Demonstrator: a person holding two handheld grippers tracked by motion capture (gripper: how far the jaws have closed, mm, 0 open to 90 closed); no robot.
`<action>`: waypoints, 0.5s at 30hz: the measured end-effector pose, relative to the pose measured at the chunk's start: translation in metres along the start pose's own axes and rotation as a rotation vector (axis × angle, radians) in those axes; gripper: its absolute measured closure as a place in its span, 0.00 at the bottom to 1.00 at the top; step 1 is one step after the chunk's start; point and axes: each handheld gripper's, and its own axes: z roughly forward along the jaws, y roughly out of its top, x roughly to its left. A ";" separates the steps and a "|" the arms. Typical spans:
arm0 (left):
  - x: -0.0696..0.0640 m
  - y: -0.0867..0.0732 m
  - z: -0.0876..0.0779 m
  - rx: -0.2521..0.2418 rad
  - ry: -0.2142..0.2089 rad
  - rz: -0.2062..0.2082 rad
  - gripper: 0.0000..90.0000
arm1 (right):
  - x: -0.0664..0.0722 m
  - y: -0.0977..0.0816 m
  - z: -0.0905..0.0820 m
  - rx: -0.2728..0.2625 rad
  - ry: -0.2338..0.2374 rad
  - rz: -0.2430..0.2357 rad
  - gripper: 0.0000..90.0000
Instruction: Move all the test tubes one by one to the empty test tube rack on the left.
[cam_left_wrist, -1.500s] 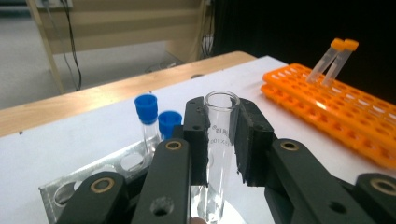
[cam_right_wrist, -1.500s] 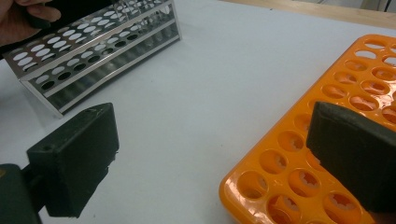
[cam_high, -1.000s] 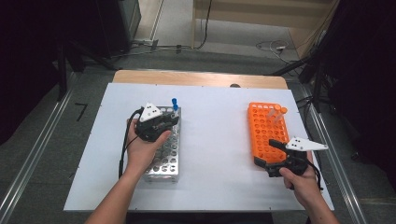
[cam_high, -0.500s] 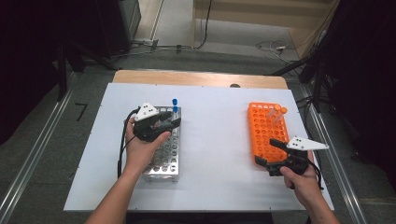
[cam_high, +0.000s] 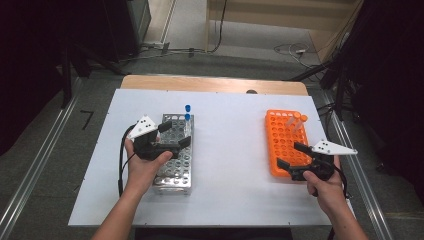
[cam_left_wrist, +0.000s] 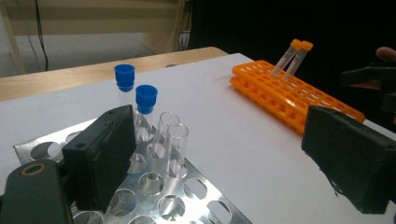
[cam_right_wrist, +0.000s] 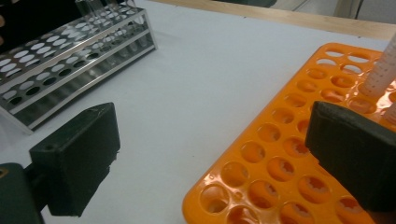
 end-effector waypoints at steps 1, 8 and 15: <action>-0.001 -0.001 -0.002 0.001 -0.003 0.000 0.08 | -0.002 0.001 0.000 -0.001 -0.006 0.004 0.02; -0.002 -0.005 -0.013 -0.019 -0.037 0.001 0.00 | -0.022 0.005 0.000 -0.007 -0.059 0.041 0.02; -0.009 -0.006 -0.016 -0.019 -0.058 0.016 0.00 | -0.040 0.008 0.002 -0.002 -0.103 0.050 0.03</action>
